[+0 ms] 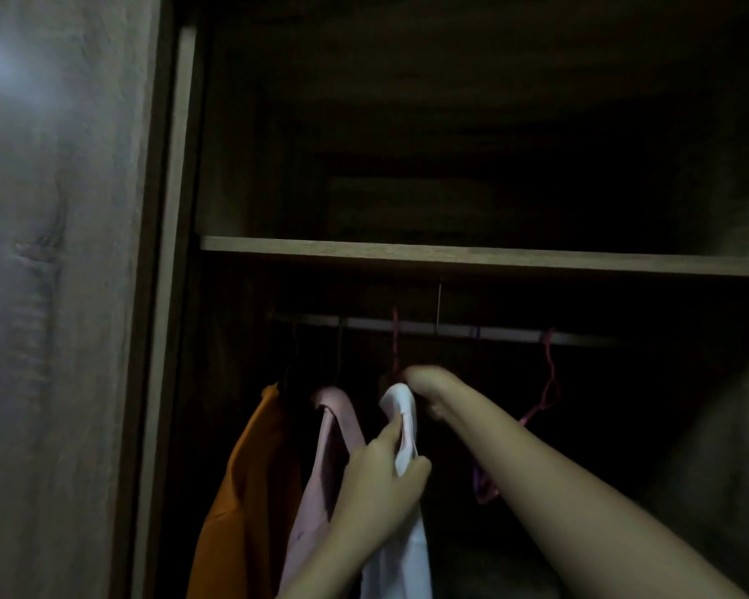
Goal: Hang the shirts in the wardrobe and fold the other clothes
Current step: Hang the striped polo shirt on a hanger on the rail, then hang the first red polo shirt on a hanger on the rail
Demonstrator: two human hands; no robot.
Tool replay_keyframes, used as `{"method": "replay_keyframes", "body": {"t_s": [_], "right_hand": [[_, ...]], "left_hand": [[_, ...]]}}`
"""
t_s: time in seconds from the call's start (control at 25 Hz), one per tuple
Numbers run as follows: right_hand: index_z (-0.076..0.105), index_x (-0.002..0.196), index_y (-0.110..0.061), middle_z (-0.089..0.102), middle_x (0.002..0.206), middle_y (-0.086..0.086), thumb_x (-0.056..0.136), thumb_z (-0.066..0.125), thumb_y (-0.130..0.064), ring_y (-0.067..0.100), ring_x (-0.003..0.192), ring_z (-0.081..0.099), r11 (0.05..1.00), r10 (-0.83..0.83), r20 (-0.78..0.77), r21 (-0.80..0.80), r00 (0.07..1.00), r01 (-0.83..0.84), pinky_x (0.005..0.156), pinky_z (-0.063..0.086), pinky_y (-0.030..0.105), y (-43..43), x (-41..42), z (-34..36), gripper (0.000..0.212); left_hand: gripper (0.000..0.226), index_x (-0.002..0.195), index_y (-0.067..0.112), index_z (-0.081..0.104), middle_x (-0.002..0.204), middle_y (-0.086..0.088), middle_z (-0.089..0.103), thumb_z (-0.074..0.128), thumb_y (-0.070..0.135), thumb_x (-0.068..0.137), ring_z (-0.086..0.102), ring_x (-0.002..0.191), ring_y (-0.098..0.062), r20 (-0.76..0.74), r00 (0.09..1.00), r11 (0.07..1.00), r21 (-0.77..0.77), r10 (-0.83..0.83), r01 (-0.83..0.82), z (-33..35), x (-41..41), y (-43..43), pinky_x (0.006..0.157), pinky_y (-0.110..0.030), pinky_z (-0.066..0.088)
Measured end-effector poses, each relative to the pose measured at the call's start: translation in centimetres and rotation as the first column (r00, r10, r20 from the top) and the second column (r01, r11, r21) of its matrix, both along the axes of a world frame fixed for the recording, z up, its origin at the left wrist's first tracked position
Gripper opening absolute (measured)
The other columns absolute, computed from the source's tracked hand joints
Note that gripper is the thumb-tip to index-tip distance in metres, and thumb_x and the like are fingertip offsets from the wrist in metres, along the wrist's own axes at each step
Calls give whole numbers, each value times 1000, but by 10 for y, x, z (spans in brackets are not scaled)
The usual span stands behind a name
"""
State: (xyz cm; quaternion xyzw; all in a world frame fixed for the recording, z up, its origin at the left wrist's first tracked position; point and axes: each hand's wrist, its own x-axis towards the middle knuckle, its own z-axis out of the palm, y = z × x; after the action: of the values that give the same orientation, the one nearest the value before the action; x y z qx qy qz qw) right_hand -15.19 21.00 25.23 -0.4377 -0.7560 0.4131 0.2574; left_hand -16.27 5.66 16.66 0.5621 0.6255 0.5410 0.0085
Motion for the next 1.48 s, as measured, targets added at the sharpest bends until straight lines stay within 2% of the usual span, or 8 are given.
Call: {"method": "replay_keyframes", "body": {"t_s": [0.2,0.28,0.36,0.56,0.88,1.2,1.36,1.48], "right_hand": [[60,106,0,63,103,18,87,56,-11,29,92,61,1000,10,-79,20,997,-9,65,47,30,1,1,-19,23],[58,105,-4,62,104,16,87,55,-13,27,90,59,989,15,-19,150,1000,-12,63,46,28,-9,9,-16,21],[61,106,-5,64,109,15,87,55,-17,29,96,61,919,-33,49,393,998,11,67,43,26,-23,17,-15,23],[58,123,-12,61,124,8,89,48,-8,21,116,55,683,216,-176,730,960,-19,96,40,24,-84,21,-25,36],[65,107,-9,67,106,8,84,52,-1,18,99,61,632,577,-141,701,804,-331,85,37,13,-232,-80,-137,28],[66,104,-1,67,102,15,82,55,1,22,92,63,539,781,44,458,623,-707,74,31,6,-412,-195,-251,25],[66,106,-2,67,103,15,85,55,-6,22,93,63,521,795,139,343,591,-782,80,42,16,-471,-239,-300,23],[64,109,-4,66,109,15,91,54,-24,27,104,60,516,763,263,303,591,-801,90,41,28,-498,-269,-330,29]], "left_hand": [[68,148,30,21,104,0,63,53,29,88,63,84,-7,-46,998,989,-135,53,-58,-23,-1,9,77,-18,52],[71,149,29,17,114,-2,63,54,37,88,62,94,-7,-61,998,985,-170,19,-29,-21,-2,2,85,-24,52],[73,149,26,15,130,-1,57,54,45,89,57,98,4,-68,997,984,-169,45,-56,-19,-5,-14,84,-9,46],[47,134,22,52,100,-5,71,60,22,87,63,69,-6,-110,929,935,82,353,-345,-15,-34,-72,59,-2,36],[35,121,10,62,113,-7,69,59,15,86,65,103,-17,20,675,673,52,738,-738,-96,-112,-237,89,-19,43],[50,127,7,55,124,-15,61,46,36,87,60,109,-34,-352,420,308,-333,836,-891,-223,-201,-466,84,-39,50],[64,127,7,56,131,-13,58,28,50,89,54,121,-30,-584,450,163,-477,675,-864,-302,-228,-543,92,-47,48],[63,137,9,38,139,-10,50,30,49,89,36,131,-24,-623,523,213,-503,583,-837,-337,-231,-558,106,-44,26]]}}
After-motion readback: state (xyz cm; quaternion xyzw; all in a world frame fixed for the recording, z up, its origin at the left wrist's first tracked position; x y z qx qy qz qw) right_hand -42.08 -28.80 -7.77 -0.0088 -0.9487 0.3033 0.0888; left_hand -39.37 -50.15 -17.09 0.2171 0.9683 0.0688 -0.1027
